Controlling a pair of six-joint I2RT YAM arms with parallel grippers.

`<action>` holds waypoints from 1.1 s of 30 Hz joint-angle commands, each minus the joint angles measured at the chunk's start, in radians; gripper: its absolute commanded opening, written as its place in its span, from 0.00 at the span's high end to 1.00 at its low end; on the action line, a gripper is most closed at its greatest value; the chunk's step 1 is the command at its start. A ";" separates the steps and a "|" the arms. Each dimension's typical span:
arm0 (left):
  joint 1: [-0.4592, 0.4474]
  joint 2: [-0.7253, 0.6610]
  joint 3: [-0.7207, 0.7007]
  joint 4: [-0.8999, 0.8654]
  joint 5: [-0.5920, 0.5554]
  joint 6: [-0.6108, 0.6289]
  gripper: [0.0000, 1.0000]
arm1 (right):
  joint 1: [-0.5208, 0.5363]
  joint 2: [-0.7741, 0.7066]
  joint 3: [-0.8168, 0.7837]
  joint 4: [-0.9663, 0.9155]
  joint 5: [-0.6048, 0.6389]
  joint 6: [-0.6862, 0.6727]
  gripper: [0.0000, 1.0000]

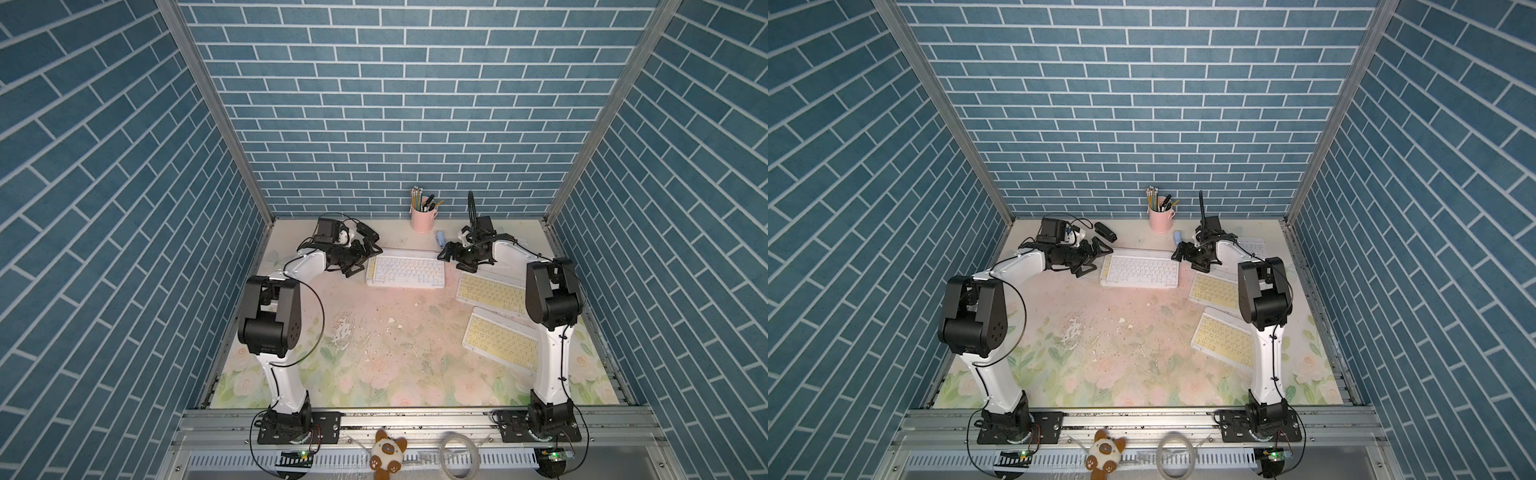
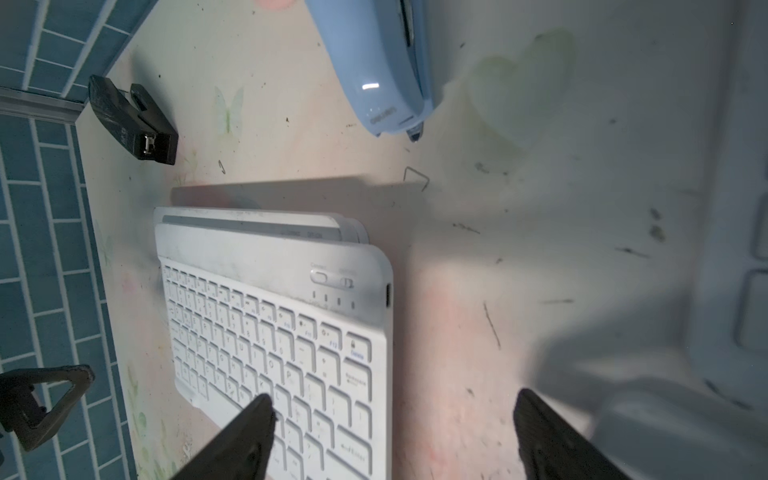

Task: Stack the numeric keypads
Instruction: Place the numeric keypad at the numeric keypad, then adjust the numeric keypads at the center of the board.

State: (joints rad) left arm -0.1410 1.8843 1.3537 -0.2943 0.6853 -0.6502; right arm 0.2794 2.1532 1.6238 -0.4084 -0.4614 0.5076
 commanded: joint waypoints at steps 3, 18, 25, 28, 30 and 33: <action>-0.003 -0.038 -0.003 -0.097 -0.088 0.067 0.01 | 0.025 -0.088 -0.072 -0.002 0.063 0.039 0.01; -0.003 0.012 0.013 -0.121 -0.112 0.083 0.00 | 0.118 -0.020 0.011 -0.059 0.150 0.105 0.01; -0.003 0.008 0.005 -0.117 -0.103 0.083 0.00 | 0.138 0.007 0.039 -0.070 0.191 0.144 0.01; -0.003 0.013 0.003 -0.110 -0.099 0.080 0.00 | 0.148 0.021 0.063 -0.089 0.213 0.159 0.01; -0.003 0.014 0.003 -0.106 -0.096 0.078 0.00 | 0.158 0.029 0.077 -0.102 0.234 0.172 0.01; -0.003 0.015 0.000 -0.100 -0.093 0.073 0.01 | 0.166 0.033 0.087 -0.108 0.253 0.186 0.01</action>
State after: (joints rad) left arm -0.1410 1.8797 1.3537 -0.3985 0.5842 -0.5842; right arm 0.4320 2.1712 1.6844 -0.4721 -0.2573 0.6491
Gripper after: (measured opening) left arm 0.994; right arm 0.988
